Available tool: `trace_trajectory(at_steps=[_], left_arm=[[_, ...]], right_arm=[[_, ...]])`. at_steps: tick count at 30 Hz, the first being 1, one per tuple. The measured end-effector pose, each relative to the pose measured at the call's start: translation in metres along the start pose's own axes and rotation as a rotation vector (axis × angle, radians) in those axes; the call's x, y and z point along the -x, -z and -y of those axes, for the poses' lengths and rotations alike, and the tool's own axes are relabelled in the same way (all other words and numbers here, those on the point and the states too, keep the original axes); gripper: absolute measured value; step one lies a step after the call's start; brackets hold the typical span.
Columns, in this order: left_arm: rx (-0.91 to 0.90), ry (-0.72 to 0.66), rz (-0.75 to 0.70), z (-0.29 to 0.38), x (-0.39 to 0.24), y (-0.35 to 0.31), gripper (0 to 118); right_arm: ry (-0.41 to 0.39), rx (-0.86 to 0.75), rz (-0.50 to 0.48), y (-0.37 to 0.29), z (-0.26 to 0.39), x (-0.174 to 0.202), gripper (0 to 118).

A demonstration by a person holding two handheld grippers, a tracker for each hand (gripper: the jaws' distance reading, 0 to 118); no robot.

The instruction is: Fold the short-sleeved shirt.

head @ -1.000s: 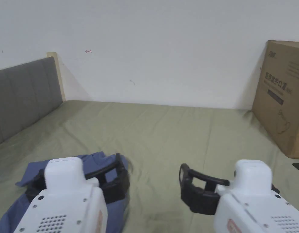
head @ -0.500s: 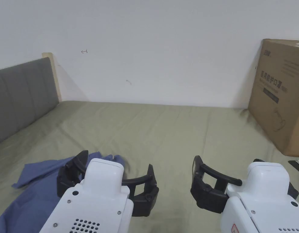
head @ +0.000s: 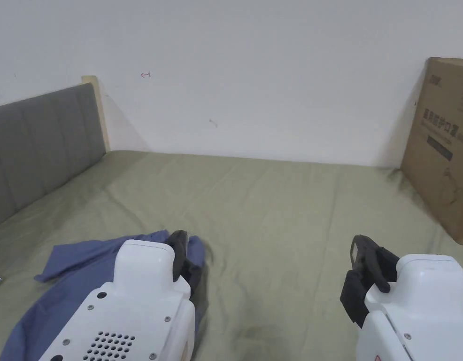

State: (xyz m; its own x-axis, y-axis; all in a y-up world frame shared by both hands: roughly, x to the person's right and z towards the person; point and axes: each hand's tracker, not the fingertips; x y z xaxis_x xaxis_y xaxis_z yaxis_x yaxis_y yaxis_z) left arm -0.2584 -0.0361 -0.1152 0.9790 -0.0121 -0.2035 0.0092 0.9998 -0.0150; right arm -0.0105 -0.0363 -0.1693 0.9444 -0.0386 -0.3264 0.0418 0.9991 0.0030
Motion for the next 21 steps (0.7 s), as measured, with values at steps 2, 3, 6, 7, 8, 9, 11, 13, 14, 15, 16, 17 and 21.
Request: trace_trajectory(at_steps=[2,3,6,7,8,9,11,13,14,15,16,17,21], left_arm=[[0.003,-0.003,-0.014,-0.002,0.007,-0.002,0],[0.002,-0.008,-0.039,-0.003,0.011,-0.003,0],[0.005,-0.022,-0.095,-0.006,0.028,-0.010,0],[0.013,-0.026,-0.108,-0.006,0.035,-0.013,0],[0.011,-0.030,-0.137,-0.006,0.042,-0.016,0],[0.018,-0.034,-0.157,-0.006,0.049,-0.019,0],[0.030,-0.039,-0.192,-0.004,0.062,-0.025,0],[0.042,-0.048,-0.226,-0.002,0.075,-0.030,0],[0.048,-0.052,-0.253,-0.001,0.080,-0.032,0],[0.063,-0.054,-0.273,0.001,0.084,-0.032,0],[0.070,-0.054,-0.278,0.002,0.089,-0.031,0],[0.077,-0.054,-0.286,0.005,0.093,-0.029,0],[0.178,-0.051,-0.295,0.021,0.103,-0.008,0]], right_arm=[[-0.001,0.005,-0.021,0.004,0.000,0.005,0],[-0.002,0.010,-0.045,0.006,0.001,0.008,0],[0.012,0.023,-0.122,0.017,0.001,0.023,0],[0.016,0.029,-0.153,0.022,0.001,0.029,0],[0.023,0.031,-0.177,0.026,0.000,0.036,0],[0.027,0.031,-0.208,0.029,0.000,0.041,0],[0.026,0.038,-0.259,0.036,0.000,0.056,0],[0.016,0.050,-0.304,0.044,0.001,0.069,0],[0.015,0.053,-0.322,0.047,0.002,0.075,0],[0.012,0.056,-0.346,0.049,0.004,0.081,0],[0.007,0.064,-0.358,0.051,0.005,0.086,0],[0.002,0.070,-0.369,0.054,0.007,0.090,0],[-0.017,0.104,-0.401,0.067,0.016,0.103,0]])
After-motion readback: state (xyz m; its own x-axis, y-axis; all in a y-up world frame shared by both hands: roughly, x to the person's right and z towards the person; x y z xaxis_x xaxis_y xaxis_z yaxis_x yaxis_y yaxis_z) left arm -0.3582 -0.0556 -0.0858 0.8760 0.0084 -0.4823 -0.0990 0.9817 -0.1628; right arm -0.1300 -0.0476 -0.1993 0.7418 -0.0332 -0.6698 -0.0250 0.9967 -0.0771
